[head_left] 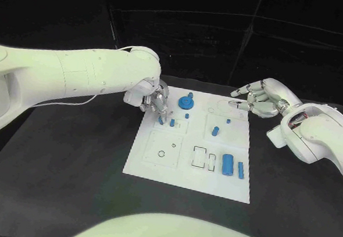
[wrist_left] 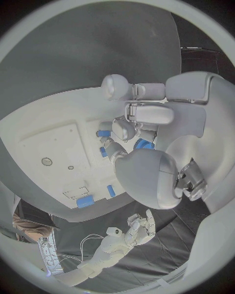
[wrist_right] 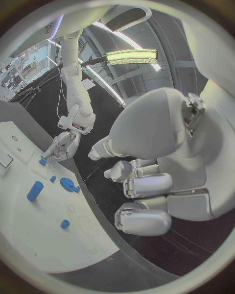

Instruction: Assemble the parts on the task board

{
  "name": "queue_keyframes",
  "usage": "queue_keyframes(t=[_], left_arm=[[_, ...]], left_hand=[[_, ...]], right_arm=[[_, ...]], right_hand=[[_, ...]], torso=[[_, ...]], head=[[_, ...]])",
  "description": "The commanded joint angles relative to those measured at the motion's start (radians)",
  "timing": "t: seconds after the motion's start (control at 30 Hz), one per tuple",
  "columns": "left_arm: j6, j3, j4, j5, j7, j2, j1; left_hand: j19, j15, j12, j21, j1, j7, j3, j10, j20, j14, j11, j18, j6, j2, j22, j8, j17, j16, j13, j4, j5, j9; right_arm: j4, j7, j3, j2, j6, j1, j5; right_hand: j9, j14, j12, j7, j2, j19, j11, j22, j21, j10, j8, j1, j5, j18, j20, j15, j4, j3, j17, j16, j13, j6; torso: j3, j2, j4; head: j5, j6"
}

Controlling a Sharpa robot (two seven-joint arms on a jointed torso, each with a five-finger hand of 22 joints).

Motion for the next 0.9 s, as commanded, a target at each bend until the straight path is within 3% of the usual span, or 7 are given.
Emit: queue_keyframes(t=[0.03, 0.9], left_arm=[[0.004, 0.0, 0.001, -0.006, -0.009, -0.001, 0.0], [0.008, 0.0, 0.002, -0.005, -0.009, -0.001, -0.002]], left_hand=[[0.007, 0.003, -0.001, 0.003, -0.004, 0.0, 0.11, 0.004, -0.002, 0.09, -0.003, -0.006, 0.005, 0.009, -0.001, 0.003, 0.187, -0.003, -0.004, -0.106, 0.004, 0.002], [0.007, 0.003, -0.001, 0.001, -0.014, -0.001, 0.106, 0.004, -0.002, 0.089, -0.004, -0.006, 0.006, 0.009, -0.002, 0.005, 0.187, -0.004, -0.004, -0.1, 0.004, 0.003]], right_arm=[[0.001, 0.006, 0.001, 0.001, 0.006, 0.002, 0.002], [0.001, 0.005, 0.001, -0.001, 0.006, 0.002, 0.002]], right_hand=[[-0.002, 0.081, 0.003, -0.005, 0.008, 0.0, -0.003, 0.0, -0.004, 0.006, 0.006, -0.002, 0.007, 0.018, -0.003, -0.008, 0.003, 0.0, 0.177, -0.003, 0.0, -0.004], [-0.002, 0.08, 0.004, -0.005, 0.009, 0.0, -0.003, 0.0, -0.004, 0.007, 0.006, -0.001, 0.007, 0.018, -0.003, -0.008, 0.003, 0.0, 0.177, -0.004, 0.001, -0.004]], torso=[[0.0002, 0.0, -0.0001], [0.0005, 0.0, -0.0004]], head=[[0.0, 0.0], [-0.001, 0.0]])
